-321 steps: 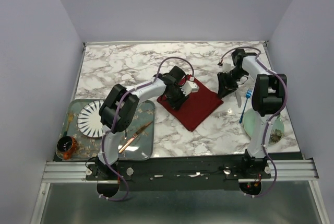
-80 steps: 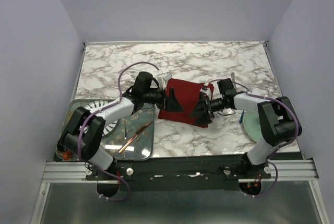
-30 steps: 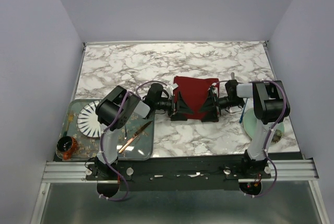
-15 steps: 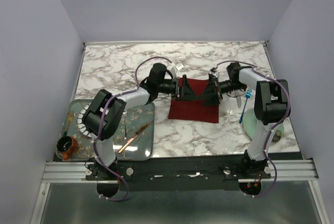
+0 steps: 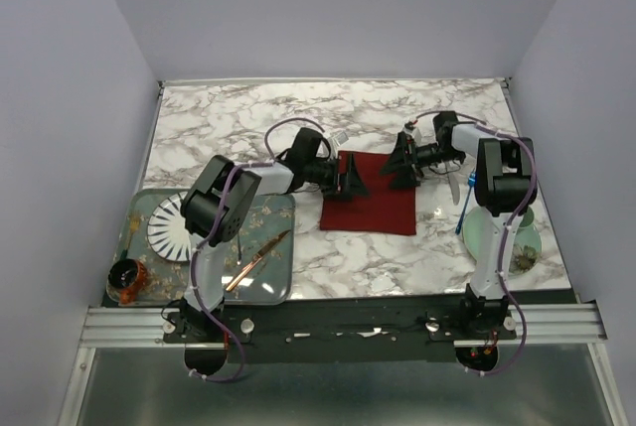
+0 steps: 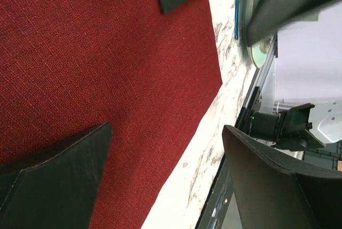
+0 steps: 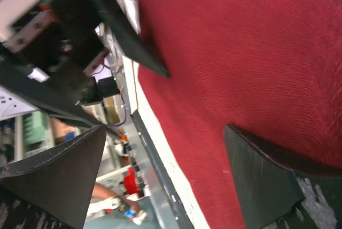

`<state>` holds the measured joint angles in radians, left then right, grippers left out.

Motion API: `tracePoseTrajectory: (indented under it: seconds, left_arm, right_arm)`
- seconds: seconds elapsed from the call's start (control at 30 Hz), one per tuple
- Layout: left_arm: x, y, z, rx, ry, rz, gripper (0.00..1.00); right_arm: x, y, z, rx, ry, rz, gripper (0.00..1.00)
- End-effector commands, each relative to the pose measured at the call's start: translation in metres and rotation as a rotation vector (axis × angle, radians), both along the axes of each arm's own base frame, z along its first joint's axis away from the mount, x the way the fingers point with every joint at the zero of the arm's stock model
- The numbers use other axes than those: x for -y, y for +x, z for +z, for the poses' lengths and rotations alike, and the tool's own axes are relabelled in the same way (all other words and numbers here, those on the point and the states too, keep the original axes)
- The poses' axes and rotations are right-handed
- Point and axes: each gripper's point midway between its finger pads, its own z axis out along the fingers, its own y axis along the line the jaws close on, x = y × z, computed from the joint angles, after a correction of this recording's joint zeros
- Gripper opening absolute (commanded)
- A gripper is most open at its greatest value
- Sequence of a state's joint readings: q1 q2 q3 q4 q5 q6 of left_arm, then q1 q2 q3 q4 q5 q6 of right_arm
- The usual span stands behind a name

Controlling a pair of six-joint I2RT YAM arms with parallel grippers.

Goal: Fold the napkin into a case and place the utensils inside
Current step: Smooth out the lower triangle-folded napkin at the center of the board.

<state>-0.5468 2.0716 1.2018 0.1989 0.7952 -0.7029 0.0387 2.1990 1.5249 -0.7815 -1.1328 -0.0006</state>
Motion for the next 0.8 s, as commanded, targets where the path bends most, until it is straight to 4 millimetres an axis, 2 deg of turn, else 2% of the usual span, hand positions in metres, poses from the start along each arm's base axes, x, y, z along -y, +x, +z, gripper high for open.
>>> tracePoseTrajectory:
  seconds: [0.0,0.07,0.1,0.17,0.2,0.27,0.37,0.43,0.47,0.53,0.63,0.67,0.73,0.77]
  left_arm:
    - [-0.024,-0.034,-0.027,-0.091,0.08,0.02,0.99]
    - [-0.029,-0.044,-0.023,-0.106,0.077,0.024,0.99]
    - [-0.034,-0.055,-0.029,-0.134,0.089,0.022,0.99]
    - [-0.038,-0.064,-0.022,-0.139,0.077,0.009,0.99]
    - [-0.042,-0.071,-0.024,-0.153,0.084,0.004,0.99]
    - [-0.043,-0.074,-0.013,-0.128,0.068,-0.01,0.99]
    - [-0.037,-0.071,0.01,-0.051,0.029,-0.048,0.99]
    - [-0.03,-0.062,0.027,0.012,0.005,-0.067,0.99]
    - [-0.028,-0.058,0.031,0.033,0.003,-0.071,0.99]
    - [-0.023,-0.044,0.041,0.101,0.001,-0.076,0.99]
    - [-0.016,-0.025,0.04,0.14,0.021,-0.064,0.99]
    - [-0.015,-0.021,0.032,0.135,0.032,-0.062,0.99]
    - [-0.012,-0.009,0.03,0.145,0.044,-0.038,0.99]
    - [-0.012,-0.007,0.021,0.12,0.056,-0.025,0.99]
  right_arm:
    - [0.0,-0.019,-0.028,-0.082,-0.007,-0.002,1.0]
    - [-0.001,-0.029,-0.031,-0.112,0.006,-0.006,1.0]
    - [-0.001,-0.041,-0.031,-0.139,0.019,-0.005,1.0]
    - [-0.002,-0.053,-0.03,-0.159,0.03,-0.001,1.0]
    - [-0.003,-0.058,-0.025,-0.169,0.051,0.0,1.0]
    - [-0.004,-0.067,-0.011,-0.169,0.066,0.004,1.0]
    - [-0.005,-0.055,0.016,-0.13,0.1,0.004,1.0]
    - [-0.008,-0.045,0.032,-0.097,0.132,0.008,1.0]
    - [-0.009,-0.033,0.04,-0.073,0.138,0.004,1.0]
    - [-0.01,-0.022,0.045,-0.057,0.142,0.001,1.0]
    - [-0.01,-0.008,0.037,-0.069,0.134,-0.008,1.0]
    - [-0.009,-0.006,0.033,-0.075,0.132,-0.011,1.0]
    - [-0.007,-0.001,0.021,-0.094,0.125,-0.018,1.0]
    - [-0.005,0.001,0.016,-0.1,0.121,-0.023,1.0]
